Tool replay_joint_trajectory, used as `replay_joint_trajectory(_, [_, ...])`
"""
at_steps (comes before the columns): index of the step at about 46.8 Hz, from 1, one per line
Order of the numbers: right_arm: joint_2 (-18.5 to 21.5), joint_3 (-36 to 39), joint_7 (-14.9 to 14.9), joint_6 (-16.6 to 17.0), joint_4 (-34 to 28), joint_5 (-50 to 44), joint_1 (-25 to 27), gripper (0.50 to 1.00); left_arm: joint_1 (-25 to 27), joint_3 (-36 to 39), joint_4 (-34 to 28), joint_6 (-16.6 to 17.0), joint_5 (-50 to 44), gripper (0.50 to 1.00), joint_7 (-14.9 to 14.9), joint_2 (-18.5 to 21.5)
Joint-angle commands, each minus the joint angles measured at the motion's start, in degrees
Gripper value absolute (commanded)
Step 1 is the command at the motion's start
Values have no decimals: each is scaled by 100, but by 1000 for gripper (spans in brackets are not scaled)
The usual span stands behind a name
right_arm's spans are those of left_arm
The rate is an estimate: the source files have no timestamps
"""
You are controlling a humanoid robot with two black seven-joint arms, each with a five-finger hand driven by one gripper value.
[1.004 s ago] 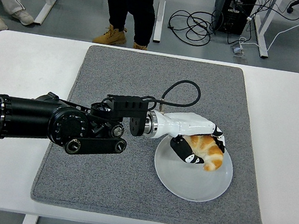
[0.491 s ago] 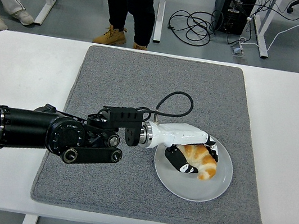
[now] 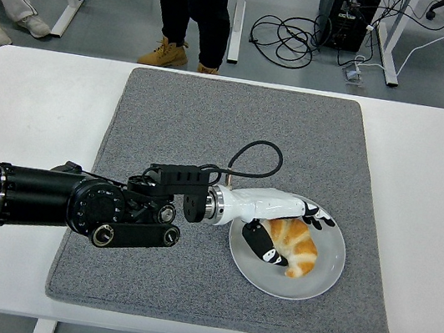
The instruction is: Place the bread on the plate
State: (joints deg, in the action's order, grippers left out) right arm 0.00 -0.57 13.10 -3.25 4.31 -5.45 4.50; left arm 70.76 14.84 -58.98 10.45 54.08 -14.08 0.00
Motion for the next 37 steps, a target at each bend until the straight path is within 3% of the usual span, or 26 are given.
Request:
replay_joint_trajectory(1, [0, 4, -1, 0, 0, 0, -2, 1000, 0, 1, 0, 1, -3, 860, 10, 0])
replay_joint_trajectory(22, [0, 4, -1, 0, 0, 0, 7, 1000, 158, -104, -413, 1, -283, 889, 36, 0])
replay_joint_trajectory(37, [0, -5, -1, 0, 0, 0, -2, 1000, 167, -394, -422, -8, -380, 902, 28, 369])
